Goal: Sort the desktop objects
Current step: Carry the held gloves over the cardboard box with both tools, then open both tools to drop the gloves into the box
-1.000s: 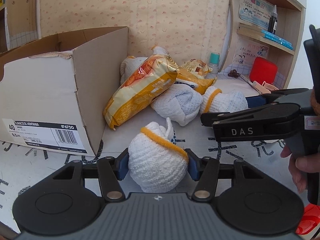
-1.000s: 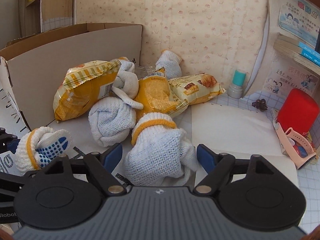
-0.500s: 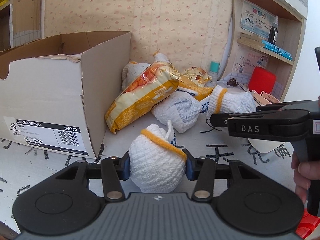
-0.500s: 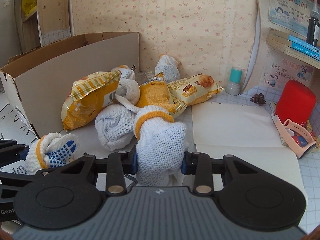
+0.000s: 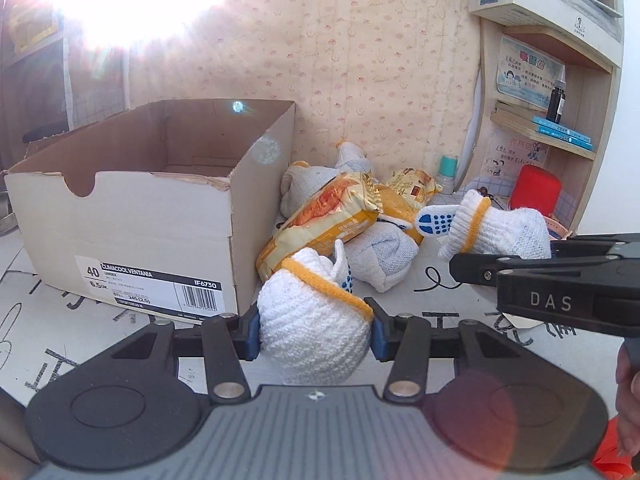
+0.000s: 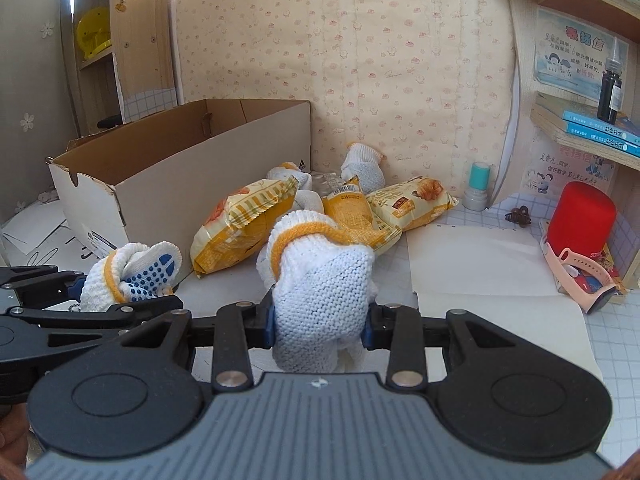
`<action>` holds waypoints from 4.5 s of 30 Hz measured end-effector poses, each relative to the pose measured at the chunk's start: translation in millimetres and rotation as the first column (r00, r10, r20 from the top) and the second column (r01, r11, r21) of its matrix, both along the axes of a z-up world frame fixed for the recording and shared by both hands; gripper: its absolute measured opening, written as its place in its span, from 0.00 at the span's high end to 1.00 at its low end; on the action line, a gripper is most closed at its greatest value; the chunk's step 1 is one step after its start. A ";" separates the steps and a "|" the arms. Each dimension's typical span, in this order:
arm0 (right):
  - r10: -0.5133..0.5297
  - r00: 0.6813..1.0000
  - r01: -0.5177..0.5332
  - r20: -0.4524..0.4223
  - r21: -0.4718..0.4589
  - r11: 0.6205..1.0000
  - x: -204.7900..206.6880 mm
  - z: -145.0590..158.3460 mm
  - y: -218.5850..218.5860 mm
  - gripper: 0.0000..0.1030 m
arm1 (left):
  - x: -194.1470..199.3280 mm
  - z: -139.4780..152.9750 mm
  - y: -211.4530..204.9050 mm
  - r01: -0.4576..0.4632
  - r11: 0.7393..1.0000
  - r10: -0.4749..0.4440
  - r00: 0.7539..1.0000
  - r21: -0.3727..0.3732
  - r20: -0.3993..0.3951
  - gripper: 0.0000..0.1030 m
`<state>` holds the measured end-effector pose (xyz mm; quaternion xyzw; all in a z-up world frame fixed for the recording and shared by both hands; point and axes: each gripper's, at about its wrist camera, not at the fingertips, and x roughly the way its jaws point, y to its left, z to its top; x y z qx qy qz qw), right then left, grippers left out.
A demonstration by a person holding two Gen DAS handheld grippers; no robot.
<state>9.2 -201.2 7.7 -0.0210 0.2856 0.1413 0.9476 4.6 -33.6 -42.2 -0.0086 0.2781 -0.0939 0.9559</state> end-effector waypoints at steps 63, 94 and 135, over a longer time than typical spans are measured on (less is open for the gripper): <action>0.190 0.980 -0.187 0.060 -0.059 0.981 119.4 63.4 204.2 0.64 | 64.4 74.4 173.7 -0.269 0.963 0.264 0.952 0.016 0.157 0.50; 0.166 0.986 -0.166 -0.012 -0.082 0.983 185.5 49.1 213.7 0.64 | 112.3 66.8 160.7 -0.192 0.981 0.186 0.974 0.039 0.128 0.50; 0.174 0.985 -0.174 -0.002 -0.055 0.983 181.1 52.9 205.9 0.40 | 129.9 68.6 146.7 -0.236 0.966 0.225 0.969 0.110 0.102 0.38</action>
